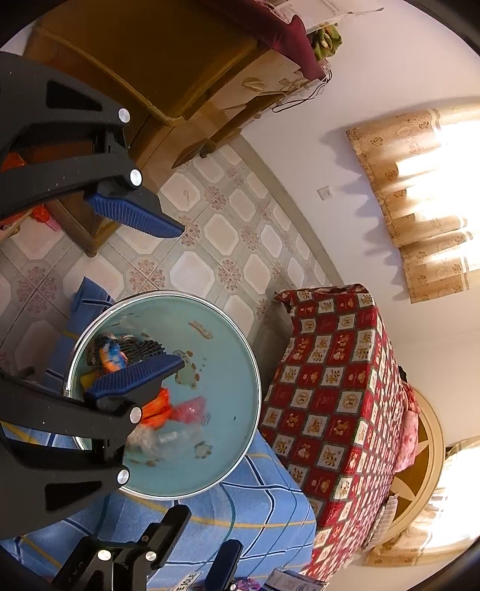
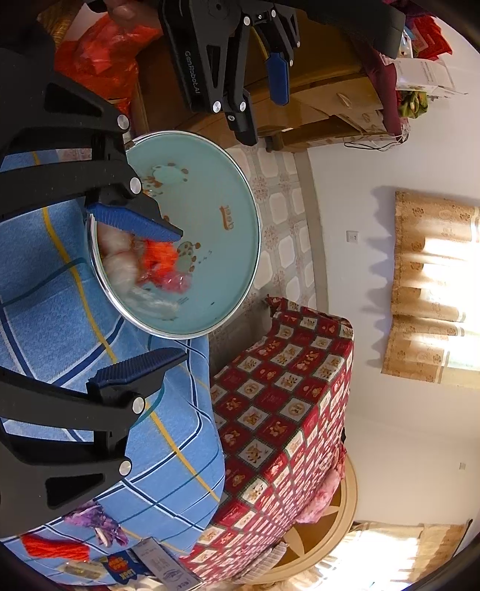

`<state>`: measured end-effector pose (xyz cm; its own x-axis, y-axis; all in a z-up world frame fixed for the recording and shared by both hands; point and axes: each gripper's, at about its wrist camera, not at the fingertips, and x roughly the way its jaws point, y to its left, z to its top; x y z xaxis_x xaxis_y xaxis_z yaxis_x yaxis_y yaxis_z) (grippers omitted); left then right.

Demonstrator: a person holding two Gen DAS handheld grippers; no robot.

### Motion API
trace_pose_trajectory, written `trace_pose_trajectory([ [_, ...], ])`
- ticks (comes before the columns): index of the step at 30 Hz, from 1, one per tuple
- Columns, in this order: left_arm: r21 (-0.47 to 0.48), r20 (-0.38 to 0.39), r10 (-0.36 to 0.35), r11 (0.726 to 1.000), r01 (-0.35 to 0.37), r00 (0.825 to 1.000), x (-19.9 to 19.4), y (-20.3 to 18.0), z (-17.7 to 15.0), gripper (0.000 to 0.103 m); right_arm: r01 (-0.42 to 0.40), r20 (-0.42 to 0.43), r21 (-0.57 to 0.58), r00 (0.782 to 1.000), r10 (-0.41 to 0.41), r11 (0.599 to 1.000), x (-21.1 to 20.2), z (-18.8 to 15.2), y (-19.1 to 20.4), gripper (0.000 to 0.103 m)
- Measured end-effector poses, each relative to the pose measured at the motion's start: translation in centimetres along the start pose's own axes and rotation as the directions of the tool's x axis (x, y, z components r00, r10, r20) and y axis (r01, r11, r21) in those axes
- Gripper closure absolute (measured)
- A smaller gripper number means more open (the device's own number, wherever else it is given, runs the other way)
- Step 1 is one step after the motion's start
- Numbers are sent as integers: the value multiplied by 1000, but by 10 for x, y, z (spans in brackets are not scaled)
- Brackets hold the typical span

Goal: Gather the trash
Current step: 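Move both open tools from the bin back over the bedspread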

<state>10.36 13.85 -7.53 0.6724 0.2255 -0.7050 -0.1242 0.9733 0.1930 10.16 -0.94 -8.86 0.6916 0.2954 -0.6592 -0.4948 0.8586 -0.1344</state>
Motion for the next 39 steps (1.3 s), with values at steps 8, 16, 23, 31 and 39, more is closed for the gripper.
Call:
trace_pose_trajectory([
  [8,-1,1,-1,1000,1,1000,0,0,0,37,1,2,1,1000,-1,1000,-1,-1,0,42],
  [16,-2,1,2,1000,-2,1000,1,2,0,32,1,2,1,1000,-1,1000,-1,-2,0,41],
  [23,-4,2,2,1000,-2,1000,2,6,-1,26,5,10,9,1000,-5,1000,-4,-5,-5,35],
  [31,4,1,3,1000,-3,1000,2,8,-2,22,6,8,20,1000,-7,1000,-6,-10,-6,34],
  [39,6,-2,2,1000,-2,1000,2,6,-5,14,9,13,43,1000,-10,999,-9,-17,-9,29],
])
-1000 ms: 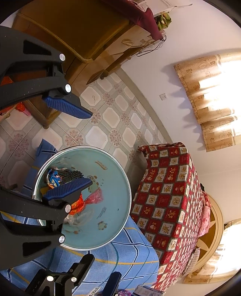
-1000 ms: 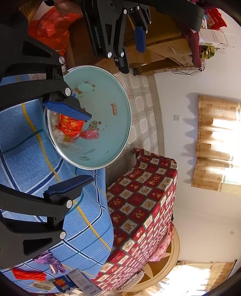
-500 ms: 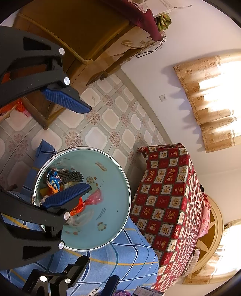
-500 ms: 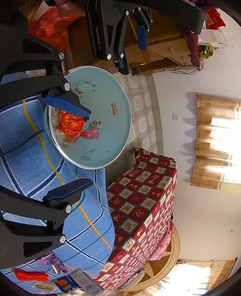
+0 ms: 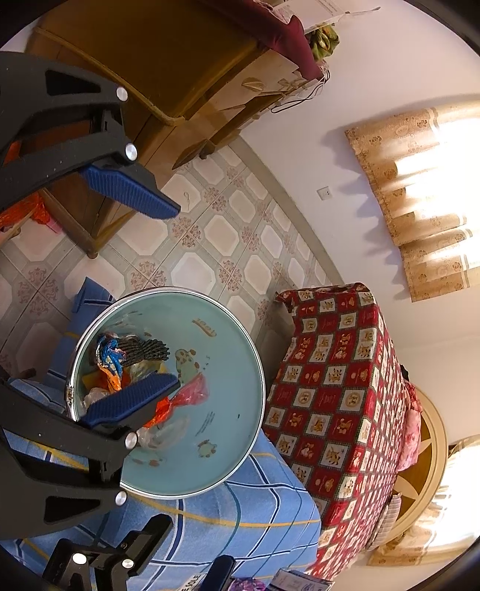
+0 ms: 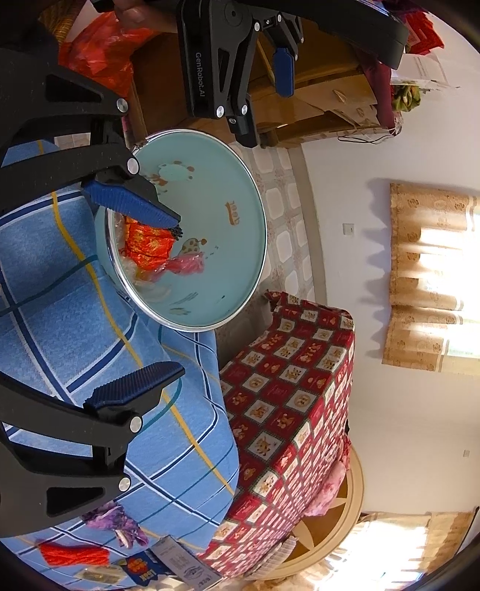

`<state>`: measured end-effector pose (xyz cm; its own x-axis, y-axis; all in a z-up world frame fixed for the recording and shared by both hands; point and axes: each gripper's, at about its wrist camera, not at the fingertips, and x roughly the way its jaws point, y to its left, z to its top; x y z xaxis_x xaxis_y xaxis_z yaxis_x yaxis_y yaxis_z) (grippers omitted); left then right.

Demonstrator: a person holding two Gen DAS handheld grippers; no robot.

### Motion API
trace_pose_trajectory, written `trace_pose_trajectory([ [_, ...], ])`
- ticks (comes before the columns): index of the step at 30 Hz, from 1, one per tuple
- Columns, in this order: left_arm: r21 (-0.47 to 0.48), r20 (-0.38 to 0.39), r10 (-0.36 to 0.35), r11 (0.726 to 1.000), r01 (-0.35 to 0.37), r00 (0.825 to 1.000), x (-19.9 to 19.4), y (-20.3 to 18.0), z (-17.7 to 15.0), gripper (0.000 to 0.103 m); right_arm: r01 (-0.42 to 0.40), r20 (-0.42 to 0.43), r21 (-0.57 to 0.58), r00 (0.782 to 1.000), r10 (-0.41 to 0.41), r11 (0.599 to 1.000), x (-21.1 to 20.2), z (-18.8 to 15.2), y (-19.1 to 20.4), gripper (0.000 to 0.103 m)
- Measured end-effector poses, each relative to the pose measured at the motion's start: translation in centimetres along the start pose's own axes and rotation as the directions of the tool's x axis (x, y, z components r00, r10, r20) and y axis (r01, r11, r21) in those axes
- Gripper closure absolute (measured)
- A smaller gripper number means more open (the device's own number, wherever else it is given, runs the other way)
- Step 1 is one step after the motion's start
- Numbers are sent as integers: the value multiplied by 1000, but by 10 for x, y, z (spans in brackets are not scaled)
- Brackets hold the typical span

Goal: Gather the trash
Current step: 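Move both open tools from the bin back over the bedspread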

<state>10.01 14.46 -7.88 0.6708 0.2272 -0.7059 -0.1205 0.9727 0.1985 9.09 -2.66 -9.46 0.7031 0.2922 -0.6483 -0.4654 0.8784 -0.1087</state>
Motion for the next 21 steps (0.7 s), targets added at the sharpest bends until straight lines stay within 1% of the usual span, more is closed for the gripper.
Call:
trace_pose_trajectory([
  [1,1,1,2,1000,-2,1000,0,0,0,12,0,0,2,1000,0,1000,0,-1,0,29],
  [4,13,-6,1,1000,-1,1000,2,-4,-1,12,2,1,8,1000,-2,1000,-1,-5,-1,26],
  [10,55,-17,2,998,-1,1000,3,-19,-7,12,14,-5,42,1000,-14,999,-5,-15,-8,26],
  [21,107,-29,-12,994,15,1000,3,-51,-8,11,67,6,114,998,-69,991,-28,-36,-38,22],
])
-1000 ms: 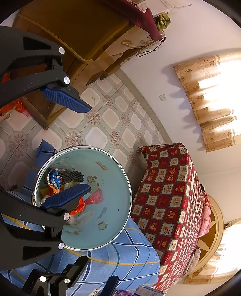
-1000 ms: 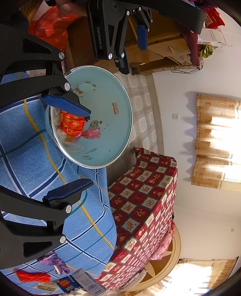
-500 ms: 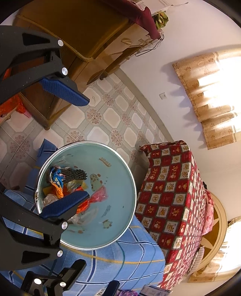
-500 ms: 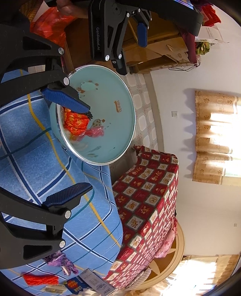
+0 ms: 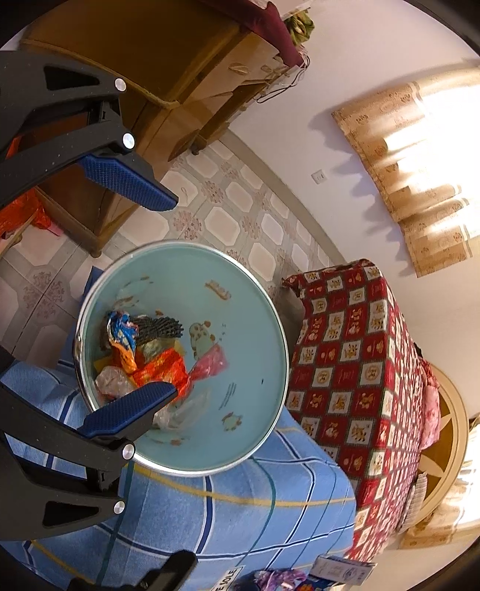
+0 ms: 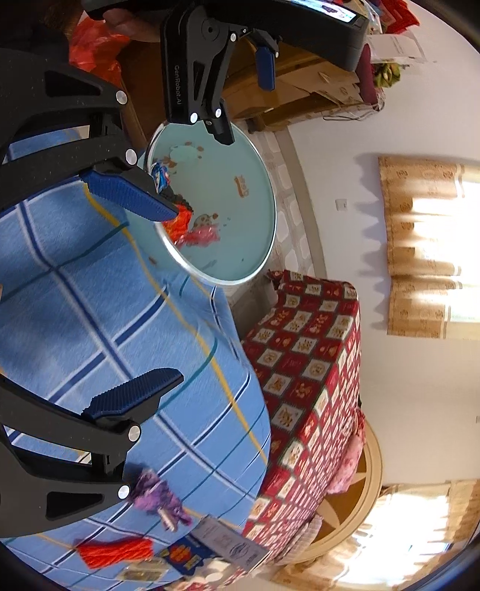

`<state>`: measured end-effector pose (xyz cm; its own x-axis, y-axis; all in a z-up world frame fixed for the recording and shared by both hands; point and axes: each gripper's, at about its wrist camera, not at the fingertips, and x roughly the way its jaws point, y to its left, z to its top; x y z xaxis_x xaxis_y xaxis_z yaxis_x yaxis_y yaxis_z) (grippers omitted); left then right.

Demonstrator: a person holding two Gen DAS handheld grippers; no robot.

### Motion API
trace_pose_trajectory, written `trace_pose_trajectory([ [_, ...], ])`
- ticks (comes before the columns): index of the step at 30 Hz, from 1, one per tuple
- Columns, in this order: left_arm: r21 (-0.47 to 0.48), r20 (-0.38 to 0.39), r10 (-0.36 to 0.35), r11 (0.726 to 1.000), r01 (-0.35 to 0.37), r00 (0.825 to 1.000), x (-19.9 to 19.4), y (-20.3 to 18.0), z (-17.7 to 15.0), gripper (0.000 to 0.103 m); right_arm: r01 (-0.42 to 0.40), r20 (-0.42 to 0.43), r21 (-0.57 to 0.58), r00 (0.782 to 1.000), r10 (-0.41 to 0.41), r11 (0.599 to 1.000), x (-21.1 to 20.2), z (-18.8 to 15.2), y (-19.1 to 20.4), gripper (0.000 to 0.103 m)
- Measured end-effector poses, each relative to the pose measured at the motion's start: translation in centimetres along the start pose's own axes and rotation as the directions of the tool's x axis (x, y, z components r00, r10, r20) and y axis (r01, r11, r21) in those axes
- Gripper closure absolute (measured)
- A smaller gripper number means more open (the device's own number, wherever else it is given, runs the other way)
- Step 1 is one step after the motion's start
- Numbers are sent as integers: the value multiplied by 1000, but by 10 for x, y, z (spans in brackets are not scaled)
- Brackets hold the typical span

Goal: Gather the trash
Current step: 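Move both open tools from the bin back over the bedspread, then grasp the purple wrapper with the left tool while the right tool grasps the red mesh net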

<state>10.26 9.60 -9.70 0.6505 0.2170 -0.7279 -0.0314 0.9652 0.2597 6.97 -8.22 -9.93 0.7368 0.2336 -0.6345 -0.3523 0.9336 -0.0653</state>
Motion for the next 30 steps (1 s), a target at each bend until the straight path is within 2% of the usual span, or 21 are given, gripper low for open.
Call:
trace_pose_trajectory([
  [8,49,11,-38,998,38,999,-8,-39,9,11,58,5,68,998,-58,996,-19,-17,-38,21],
  [16,103,32,-103,990,99,994,-17,-97,25,11,174,5,163,984,-177,971,-50,-43,-95,21],
  [25,172,52,-174,972,162,983,-21,-173,47,11,289,-48,295,957,-287,911,-73,-80,-168,21],
  [30,210,56,-199,961,183,978,-22,-210,59,11,379,-104,345,924,-367,859,-78,-93,-203,21],
])
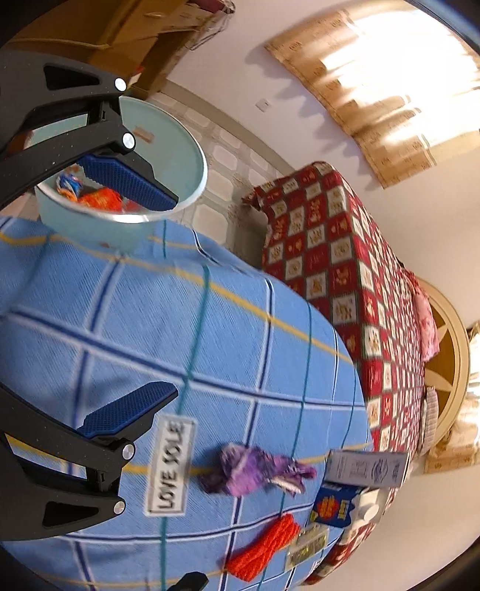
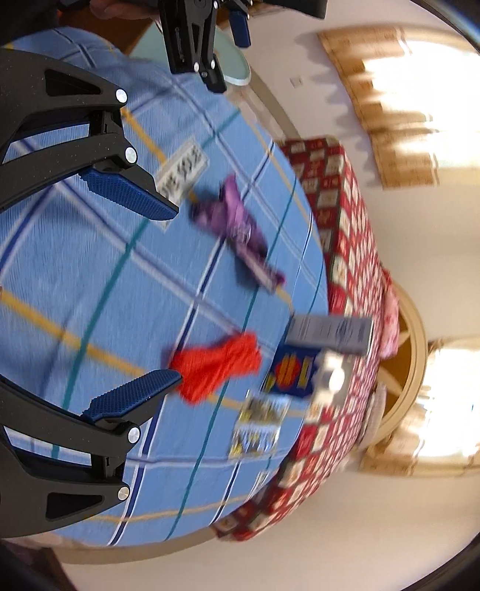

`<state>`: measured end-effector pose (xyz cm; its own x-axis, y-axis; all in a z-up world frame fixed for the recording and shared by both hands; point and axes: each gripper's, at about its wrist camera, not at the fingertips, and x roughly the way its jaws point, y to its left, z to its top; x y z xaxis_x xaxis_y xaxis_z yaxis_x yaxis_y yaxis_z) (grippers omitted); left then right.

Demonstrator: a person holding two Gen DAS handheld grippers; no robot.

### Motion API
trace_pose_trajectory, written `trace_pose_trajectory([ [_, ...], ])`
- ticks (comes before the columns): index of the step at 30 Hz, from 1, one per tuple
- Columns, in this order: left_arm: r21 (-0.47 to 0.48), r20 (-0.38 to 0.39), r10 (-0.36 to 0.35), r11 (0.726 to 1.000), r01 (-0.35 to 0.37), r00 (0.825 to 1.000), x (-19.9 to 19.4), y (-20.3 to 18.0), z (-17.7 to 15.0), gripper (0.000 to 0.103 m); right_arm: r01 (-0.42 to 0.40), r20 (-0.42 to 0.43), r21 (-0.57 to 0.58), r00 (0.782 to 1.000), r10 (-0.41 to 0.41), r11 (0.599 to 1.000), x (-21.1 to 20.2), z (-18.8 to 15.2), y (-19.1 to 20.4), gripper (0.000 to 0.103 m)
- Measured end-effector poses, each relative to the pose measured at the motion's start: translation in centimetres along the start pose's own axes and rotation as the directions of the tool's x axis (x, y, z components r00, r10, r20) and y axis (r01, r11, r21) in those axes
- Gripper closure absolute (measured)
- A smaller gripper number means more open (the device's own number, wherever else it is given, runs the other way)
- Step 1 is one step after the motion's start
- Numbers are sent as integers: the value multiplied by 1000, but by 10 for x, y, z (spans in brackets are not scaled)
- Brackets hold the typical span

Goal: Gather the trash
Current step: 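Grasp the purple wrapper with the left tool while the right tool grasps the red mesh net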

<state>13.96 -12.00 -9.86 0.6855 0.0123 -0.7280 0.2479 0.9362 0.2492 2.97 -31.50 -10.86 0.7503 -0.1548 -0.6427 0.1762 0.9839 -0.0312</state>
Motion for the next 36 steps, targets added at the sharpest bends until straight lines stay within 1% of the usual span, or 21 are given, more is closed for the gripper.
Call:
trace_pose_trajectory([
  [5,14,19,-14,1000,14,1000,2,-23,19,11,87,-25,45,996,-86,995,13,5,-30,21],
  [11,-6,54,-35,999,35,998,4,-44,46,11,118,-51,51,992,-116,992,33,17,-48,21],
  [15,-14,54,-55,998,56,997,8,-60,56,11,119,-70,43,991,-116,992,46,26,-50,21],
  [20,-5,29,-68,998,69,997,23,-79,61,11,124,-95,38,988,-120,992,60,30,-51,21],
  [24,-3,3,-77,997,77,997,36,-86,63,11,108,-119,49,988,-102,993,68,31,-52,22],
  [29,1,-28,-88,996,88,996,49,-92,63,11,98,-129,34,987,-93,995,73,32,-48,23],
  [31,5,-36,-91,996,91,995,52,-94,63,11,90,-142,39,986,-84,995,76,32,-49,29],
  [36,13,-38,-95,995,96,995,54,-97,60,13,58,-181,44,982,-49,997,82,31,-48,62],
])
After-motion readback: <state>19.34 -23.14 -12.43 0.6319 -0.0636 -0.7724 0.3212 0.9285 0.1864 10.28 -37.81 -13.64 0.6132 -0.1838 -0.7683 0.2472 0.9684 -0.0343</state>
